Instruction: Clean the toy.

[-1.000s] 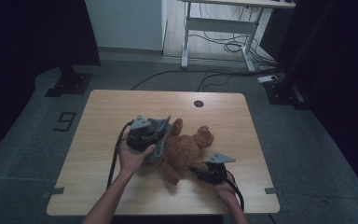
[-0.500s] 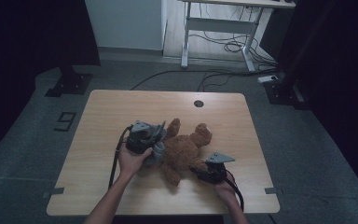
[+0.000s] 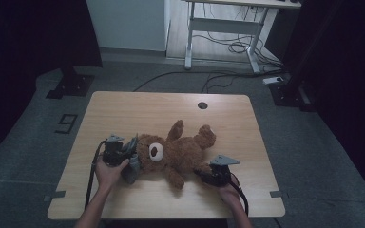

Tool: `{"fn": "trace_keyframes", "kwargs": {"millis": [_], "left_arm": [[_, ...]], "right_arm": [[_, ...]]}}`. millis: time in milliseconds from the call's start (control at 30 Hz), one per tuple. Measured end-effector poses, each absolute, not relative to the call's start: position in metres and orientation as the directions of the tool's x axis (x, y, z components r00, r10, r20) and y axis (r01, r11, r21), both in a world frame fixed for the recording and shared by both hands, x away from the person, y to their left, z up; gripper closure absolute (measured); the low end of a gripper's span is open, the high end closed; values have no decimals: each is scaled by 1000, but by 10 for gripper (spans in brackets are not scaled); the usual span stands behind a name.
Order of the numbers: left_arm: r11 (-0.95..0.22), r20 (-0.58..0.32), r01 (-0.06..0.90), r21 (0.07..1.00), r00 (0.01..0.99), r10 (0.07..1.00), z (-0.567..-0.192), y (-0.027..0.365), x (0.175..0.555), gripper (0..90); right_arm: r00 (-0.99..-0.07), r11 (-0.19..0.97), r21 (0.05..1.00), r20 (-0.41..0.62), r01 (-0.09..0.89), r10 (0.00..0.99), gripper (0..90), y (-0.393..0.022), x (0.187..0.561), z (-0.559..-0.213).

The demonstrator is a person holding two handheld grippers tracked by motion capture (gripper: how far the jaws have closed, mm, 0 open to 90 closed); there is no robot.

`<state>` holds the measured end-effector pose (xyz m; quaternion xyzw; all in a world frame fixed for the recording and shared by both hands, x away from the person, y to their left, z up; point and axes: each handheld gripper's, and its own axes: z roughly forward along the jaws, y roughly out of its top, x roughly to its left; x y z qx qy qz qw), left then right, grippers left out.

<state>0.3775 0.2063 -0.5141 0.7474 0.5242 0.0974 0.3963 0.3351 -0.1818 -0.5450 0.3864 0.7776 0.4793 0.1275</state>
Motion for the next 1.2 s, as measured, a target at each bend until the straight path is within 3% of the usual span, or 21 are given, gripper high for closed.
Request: {"fn": "trace_keyframes", "kwargs": {"millis": [333, 833, 1200], "left_arm": [[-147, -241, 676, 722, 445, 863, -493, 194, 394, 836], [-109, -186, 518, 848, 485, 854, -439, 246, 328, 833], [-80, -167, 491, 868, 439, 883, -430, 296, 281, 833]], "right_arm": [[-657, 212, 844, 200, 492, 727, 576, -185, 337, -547], [-660, 213, 846, 200, 489, 724, 573, -184, 337, -547], [-661, 215, 846, 197, 488, 724, 571, -184, 337, -547]]}}
